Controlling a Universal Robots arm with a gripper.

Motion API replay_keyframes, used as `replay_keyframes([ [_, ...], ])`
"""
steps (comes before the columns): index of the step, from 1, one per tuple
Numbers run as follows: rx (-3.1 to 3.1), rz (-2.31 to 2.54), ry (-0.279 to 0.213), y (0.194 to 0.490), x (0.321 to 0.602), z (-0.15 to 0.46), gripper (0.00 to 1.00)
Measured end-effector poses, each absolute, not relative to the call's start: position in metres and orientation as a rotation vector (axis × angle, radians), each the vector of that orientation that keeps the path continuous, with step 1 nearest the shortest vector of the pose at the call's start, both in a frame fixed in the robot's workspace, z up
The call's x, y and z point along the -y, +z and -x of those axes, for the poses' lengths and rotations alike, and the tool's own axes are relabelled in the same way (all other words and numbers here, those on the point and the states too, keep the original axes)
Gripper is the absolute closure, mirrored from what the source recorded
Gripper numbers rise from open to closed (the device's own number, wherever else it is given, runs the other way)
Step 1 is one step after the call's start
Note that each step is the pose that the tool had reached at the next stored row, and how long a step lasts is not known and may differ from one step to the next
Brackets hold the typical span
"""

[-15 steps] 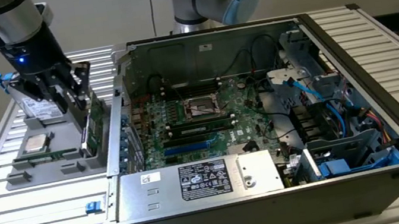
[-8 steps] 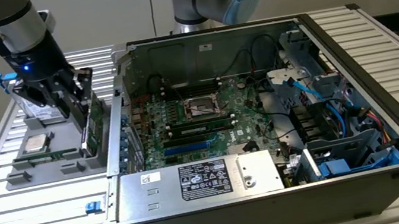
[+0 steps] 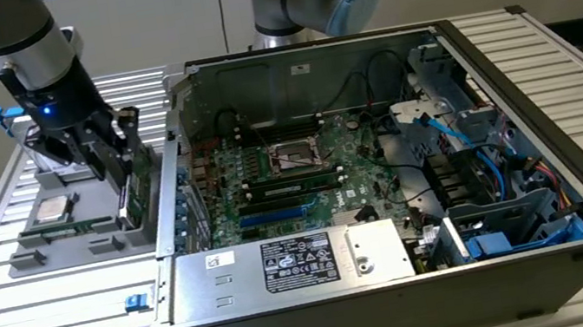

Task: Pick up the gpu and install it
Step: 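Pick up the gpu and move the gpu toward the slot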

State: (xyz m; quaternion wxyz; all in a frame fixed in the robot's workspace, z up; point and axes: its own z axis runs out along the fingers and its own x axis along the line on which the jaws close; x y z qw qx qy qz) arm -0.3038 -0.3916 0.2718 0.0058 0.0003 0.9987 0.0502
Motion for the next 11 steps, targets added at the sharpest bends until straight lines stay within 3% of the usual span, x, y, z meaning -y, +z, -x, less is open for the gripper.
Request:
replay_keyframes([
  [11, -3.103, 0.02, 0.167, 0.259, 0.392, 0.304, 0.56],
])
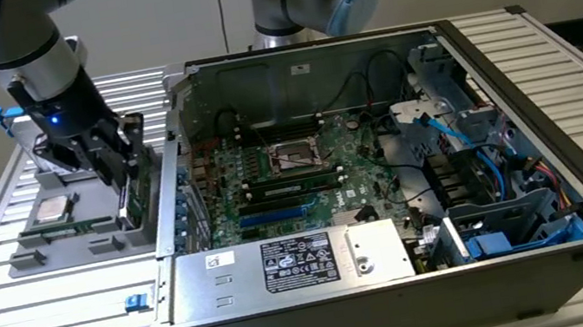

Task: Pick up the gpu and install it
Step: 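Pick up the gpu and move the gpu toward the slot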

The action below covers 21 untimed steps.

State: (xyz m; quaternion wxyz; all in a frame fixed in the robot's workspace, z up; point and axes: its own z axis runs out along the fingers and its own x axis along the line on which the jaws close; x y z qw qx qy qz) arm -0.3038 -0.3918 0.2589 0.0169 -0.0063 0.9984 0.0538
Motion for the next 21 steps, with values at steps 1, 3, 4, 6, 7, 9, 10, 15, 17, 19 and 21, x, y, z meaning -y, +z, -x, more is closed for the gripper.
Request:
replay_keyframes([
  [1, -3.102, 0.019, 0.168, 0.257, 0.392, 0.304, 0.56],
  [3, -3.099, 0.02, 0.173, 0.254, 0.392, 0.304, 0.56],
  [4, -3.098, 0.02, 0.176, 0.253, 0.392, 0.304, 0.56],
  [6, -3.098, 0.02, 0.181, 0.249, 0.393, 0.304, 0.56],
  [7, -3.097, 0.02, 0.182, 0.248, 0.393, 0.304, 0.56],
  [9, -3.097, 0.02, 0.184, 0.246, 0.394, 0.304, 0.56],
  [10, -3.097, 0.02, 0.184, 0.245, 0.394, 0.304, 0.56],
  [15, -3.09, 0.02, 0.184, 0.239, 0.394, 0.304, 0.56],
  [17, -3.09, 0.02, 0.184, 0.238, 0.394, 0.304, 0.56],
  [19, -3.09, 0.02, 0.183, 0.237, 0.394, 0.304, 0.56],
  [21, -3.09, 0.02, 0.183, 0.236, 0.392, 0.304, 0.56],
])
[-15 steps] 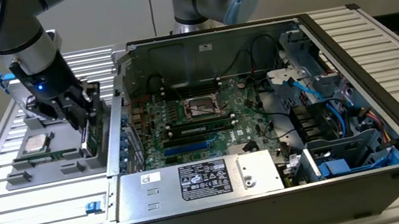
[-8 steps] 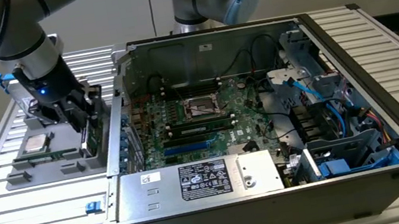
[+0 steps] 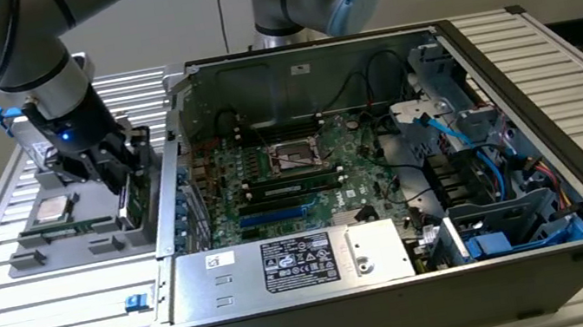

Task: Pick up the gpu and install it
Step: 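Pick up the gpu and move the gpu toward the slot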

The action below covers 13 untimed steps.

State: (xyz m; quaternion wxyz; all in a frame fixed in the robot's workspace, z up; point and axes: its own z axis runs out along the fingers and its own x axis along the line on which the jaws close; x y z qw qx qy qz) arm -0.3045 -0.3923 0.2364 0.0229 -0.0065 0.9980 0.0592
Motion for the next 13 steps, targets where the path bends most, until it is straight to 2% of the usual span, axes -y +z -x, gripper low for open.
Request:
replay_keyframes([
  [13, -3.09, 0.019, 0.183, 0.2301, 0.3902, 0.3043, 0.56],
])
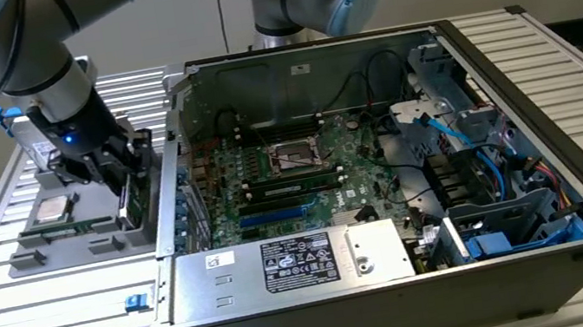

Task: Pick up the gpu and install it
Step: 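Pick up the gpu and move the gpu toward the slot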

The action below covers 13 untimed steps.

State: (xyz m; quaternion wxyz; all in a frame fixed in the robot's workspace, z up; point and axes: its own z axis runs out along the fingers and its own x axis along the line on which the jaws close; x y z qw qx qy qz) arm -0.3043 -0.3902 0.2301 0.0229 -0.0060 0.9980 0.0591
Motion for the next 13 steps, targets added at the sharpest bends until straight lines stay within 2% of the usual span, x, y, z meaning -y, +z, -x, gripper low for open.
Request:
replay_keyframes([
  [13, -3.09, 0.015, 0.183, 0.2254, 0.39, 0.3018, 0.56],
])
